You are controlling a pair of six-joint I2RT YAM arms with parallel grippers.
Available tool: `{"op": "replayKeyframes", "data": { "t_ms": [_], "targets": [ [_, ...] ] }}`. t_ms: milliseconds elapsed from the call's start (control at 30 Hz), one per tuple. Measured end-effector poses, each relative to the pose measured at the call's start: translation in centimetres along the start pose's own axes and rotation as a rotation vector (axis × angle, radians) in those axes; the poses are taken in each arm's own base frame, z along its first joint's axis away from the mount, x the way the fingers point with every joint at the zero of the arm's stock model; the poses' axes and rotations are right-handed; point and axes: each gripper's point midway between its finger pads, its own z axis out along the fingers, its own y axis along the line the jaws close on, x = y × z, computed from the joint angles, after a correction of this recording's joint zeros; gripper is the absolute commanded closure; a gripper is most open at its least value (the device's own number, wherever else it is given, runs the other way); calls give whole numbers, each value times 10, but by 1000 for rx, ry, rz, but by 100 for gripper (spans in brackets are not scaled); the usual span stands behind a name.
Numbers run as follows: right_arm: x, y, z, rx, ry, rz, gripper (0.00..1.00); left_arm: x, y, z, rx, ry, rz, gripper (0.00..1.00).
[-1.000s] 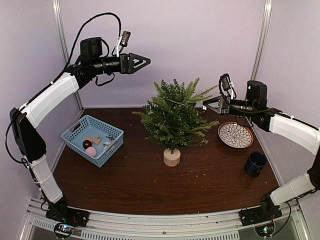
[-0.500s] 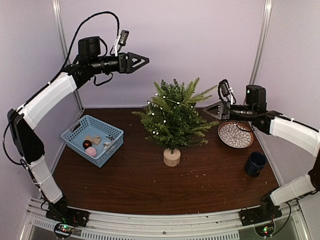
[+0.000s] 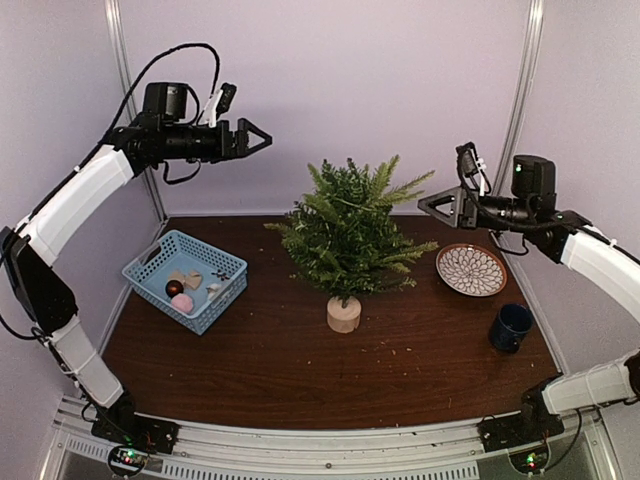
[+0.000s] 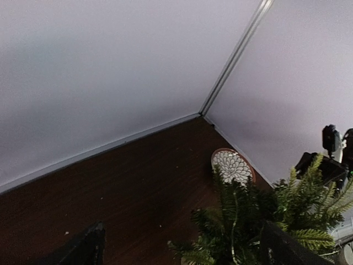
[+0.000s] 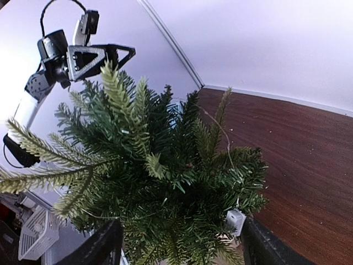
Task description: Decorate the small christmas tree
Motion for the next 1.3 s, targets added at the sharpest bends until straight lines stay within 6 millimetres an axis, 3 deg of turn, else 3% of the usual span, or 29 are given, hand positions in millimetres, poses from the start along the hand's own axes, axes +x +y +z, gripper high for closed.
{"op": "replayKeyframes", "data": {
  "t_ms": [100,267,433,567,700,900,1133,1300],
  "targets": [
    [-8,-4,-11,64,-21,-26,1,11,37,-17,-156,19,-108,2],
    [-15,-13,-30,183,-58,-58,1,51,90,-62,-408,43,-245,2],
    [-32,-19,-58,311,-143,-92,1,89,124,-122,-601,79,-335,2],
    [-34,-24,-67,350,-158,-82,0,115,147,-149,-741,156,-379,2],
    [-27,-38,-59,365,-104,-28,0,154,161,-148,-799,305,-403,6],
    [-21,-48,-51,341,-67,30,0,219,181,-124,-753,548,-465,15],
    [-24,-46,-49,316,-81,65,1,272,208,-122,-770,724,-532,30],
    [-27,-48,-47,308,-97,98,1,297,222,-127,-811,819,-527,32]
  ]
}}
